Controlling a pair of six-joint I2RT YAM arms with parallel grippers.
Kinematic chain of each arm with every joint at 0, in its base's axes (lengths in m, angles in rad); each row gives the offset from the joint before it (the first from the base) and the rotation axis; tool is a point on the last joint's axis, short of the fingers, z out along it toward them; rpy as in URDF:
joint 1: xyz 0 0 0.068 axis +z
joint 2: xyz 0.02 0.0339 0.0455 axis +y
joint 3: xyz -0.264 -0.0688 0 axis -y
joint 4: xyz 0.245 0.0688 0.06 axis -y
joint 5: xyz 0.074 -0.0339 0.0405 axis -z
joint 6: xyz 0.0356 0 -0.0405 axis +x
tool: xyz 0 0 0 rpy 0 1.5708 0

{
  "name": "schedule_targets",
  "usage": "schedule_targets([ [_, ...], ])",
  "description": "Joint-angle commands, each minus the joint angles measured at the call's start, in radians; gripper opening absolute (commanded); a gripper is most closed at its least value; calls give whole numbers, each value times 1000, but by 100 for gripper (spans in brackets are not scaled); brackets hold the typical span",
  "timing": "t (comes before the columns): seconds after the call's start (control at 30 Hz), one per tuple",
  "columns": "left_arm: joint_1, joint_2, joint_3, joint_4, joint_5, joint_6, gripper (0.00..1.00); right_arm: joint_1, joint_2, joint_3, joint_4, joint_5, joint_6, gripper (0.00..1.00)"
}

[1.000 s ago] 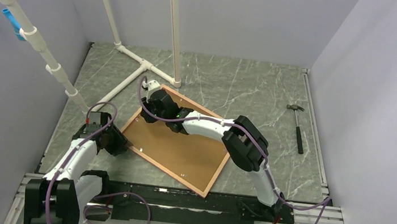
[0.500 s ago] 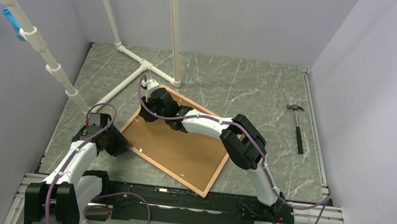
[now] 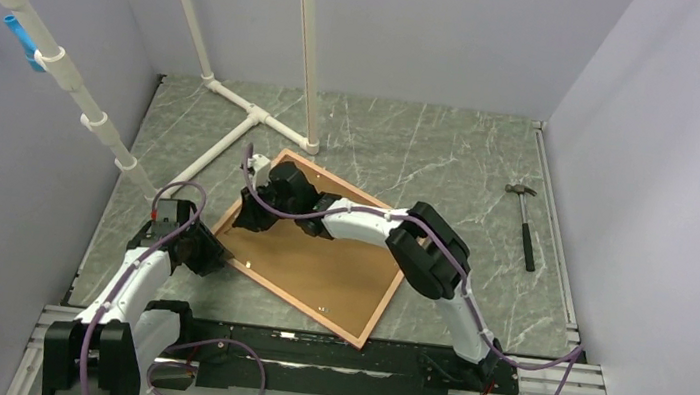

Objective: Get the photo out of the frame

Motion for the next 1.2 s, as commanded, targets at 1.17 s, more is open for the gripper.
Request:
schedule_targets([
  [1.17, 2, 12, -35, -42, 1, 27, 40, -326, -255, -340, 100, 449, 179, 0],
])
